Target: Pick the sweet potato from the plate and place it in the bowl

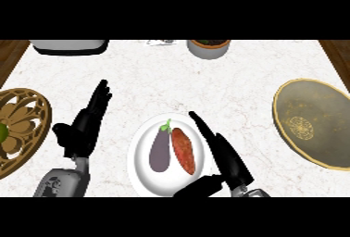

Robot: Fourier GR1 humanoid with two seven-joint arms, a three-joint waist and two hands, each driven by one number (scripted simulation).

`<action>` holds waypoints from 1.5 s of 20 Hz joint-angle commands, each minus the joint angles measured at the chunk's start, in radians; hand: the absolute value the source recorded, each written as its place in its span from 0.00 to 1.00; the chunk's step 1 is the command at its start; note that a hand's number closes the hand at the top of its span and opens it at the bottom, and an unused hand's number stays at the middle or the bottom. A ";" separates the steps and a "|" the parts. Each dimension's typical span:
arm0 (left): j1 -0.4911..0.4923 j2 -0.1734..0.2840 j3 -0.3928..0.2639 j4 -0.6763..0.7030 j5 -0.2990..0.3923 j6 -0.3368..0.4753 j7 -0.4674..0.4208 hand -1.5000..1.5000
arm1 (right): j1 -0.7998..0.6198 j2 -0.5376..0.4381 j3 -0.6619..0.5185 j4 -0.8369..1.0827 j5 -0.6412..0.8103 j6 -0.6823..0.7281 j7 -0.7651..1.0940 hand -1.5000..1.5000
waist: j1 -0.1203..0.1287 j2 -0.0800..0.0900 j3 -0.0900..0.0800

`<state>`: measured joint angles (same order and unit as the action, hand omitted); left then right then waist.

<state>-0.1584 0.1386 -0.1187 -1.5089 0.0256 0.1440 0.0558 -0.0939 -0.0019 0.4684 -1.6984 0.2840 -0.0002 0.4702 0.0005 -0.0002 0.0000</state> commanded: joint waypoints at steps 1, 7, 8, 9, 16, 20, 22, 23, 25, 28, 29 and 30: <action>-0.028 -0.028 0.002 0.040 -0.025 -0.003 -0.008 0.50 | 0.009 0.002 0.054 0.139 -0.012 -0.096 -0.105 0.00 | 0.001 0.001 0.000; 0.000 -0.014 0.071 0.030 -0.006 -0.070 -0.029 0.50 | -0.008 0.002 0.029 0.142 -0.027 -0.088 -0.124 0.00 | 0.000 0.000 0.000; 0.032 -0.035 0.034 -0.044 -0.037 -0.034 0.025 0.50 | 0.015 0.002 0.004 0.177 -0.035 -0.051 -0.173 0.00 | 0.001 0.000 0.000; 0.001 -0.013 0.073 0.006 -0.006 -0.080 -0.008 0.50 | -0.026 0.002 0.035 0.220 -0.035 -0.108 -0.158 0.00 | 0.001 0.000 0.000; 0.028 -0.022 0.051 -0.056 -0.031 -0.057 0.026 0.50 | -0.128 0.001 0.024 0.360 0.106 -0.152 -0.095 0.00 | 0.007 0.000 0.000; -0.019 -0.029 0.080 -0.006 -0.017 -0.090 0.032 0.50 | -0.119 0.002 0.037 0.429 0.090 -0.125 -0.170 0.00 | 0.001 0.001 0.000; 0.037 -0.023 0.077 -0.086 -0.017 -0.096 0.044 0.50 | -0.157 0.002 0.016 0.474 0.031 -0.133 -0.187 0.00 | 0.005 0.000 0.000; 0.014 -0.043 0.054 -0.104 -0.058 -0.057 0.102 0.50 | -0.103 0.002 0.082 0.424 0.065 -0.149 -0.154 0.00 | 0.002 0.000 0.000; -0.014 -0.031 0.084 -0.037 -0.039 -0.080 0.051 0.50 | -0.135 0.002 0.106 0.428 0.065 -0.127 -0.183 1.00 | 0.001 0.000 0.000; 0.034 -0.022 0.084 -0.026 -0.023 -0.107 -0.010 0.50 | -0.173 0.001 0.171 0.455 0.125 -0.115 -0.235 1.00 | 0.005 0.001 0.000; 0.029 -0.030 0.067 -0.057 -0.051 -0.080 0.042 0.50 | -0.170 -0.017 0.133 0.524 0.144 -0.089 -0.312 1.00 | 0.005 0.001 0.000; 0.080 -0.026 0.069 -0.153 -0.033 -0.080 0.085 0.50 | -0.165 -0.018 0.132 0.505 0.145 -0.080 -0.324 1.00 | 0.008 -0.001 0.000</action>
<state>-0.1224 0.1001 -0.0591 -1.5843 -0.0181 0.0695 0.1035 -0.2498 -0.0187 0.5784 -1.2418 0.3978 -0.1127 0.2186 0.0023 -0.0061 -0.0034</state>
